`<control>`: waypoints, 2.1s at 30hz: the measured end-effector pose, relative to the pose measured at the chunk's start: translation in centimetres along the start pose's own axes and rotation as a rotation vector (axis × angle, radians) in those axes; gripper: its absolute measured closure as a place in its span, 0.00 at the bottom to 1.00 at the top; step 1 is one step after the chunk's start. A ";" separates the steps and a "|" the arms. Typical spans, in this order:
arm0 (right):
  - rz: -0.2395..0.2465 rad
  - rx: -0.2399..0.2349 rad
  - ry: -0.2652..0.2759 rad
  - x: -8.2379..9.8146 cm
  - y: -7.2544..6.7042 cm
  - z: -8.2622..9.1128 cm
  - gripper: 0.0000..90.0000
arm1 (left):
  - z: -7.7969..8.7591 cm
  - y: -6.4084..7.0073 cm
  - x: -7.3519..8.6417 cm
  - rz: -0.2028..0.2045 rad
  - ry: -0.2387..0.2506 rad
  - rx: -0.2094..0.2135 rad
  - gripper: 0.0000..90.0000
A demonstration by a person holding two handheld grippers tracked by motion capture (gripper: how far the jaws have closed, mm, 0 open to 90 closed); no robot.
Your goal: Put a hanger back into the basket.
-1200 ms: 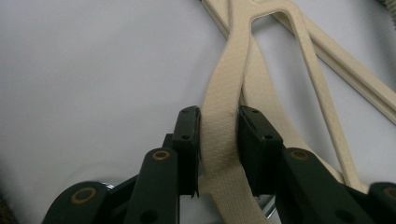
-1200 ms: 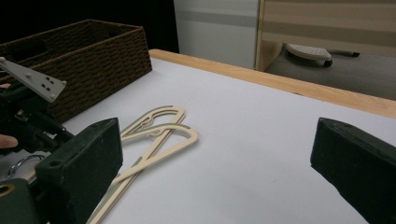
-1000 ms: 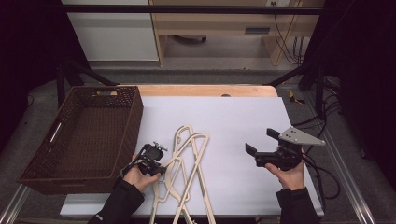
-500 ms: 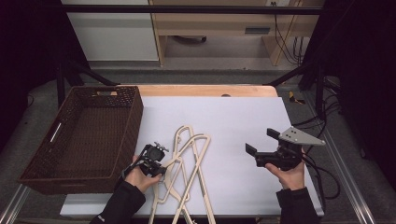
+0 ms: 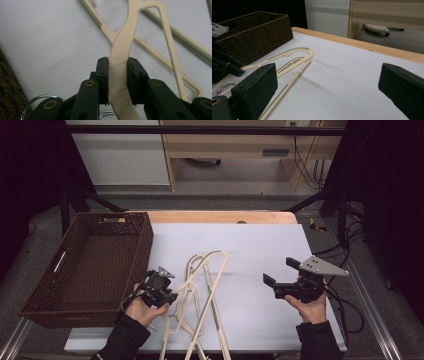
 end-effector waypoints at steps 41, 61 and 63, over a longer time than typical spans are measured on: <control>-0.013 -0.002 0.019 -0.4 0.1 0.3 0.03 | 16.6 -7.3 -10.7 -0.087 0.254 -0.301 0.81; -0.014 -0.003 0.014 -0.3 0.0 0.2 0.03 | 20.5 -13.8 -10.0 -0.029 0.231 -0.477 0.81; -0.014 -0.003 0.015 -0.3 0.0 0.2 0.03 | 20.6 -14.3 -9.8 -0.018 0.220 -0.500 0.81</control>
Point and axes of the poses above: each handheld gripper's, and its own axes: z roughly backward along the jaws, x roughly out of its underside, y roughly to its right, the point moved 5 cm from there along -z, roughly forward along the jaws, and after that the axes turned 9 degrees about y, right-handed, at the moved point
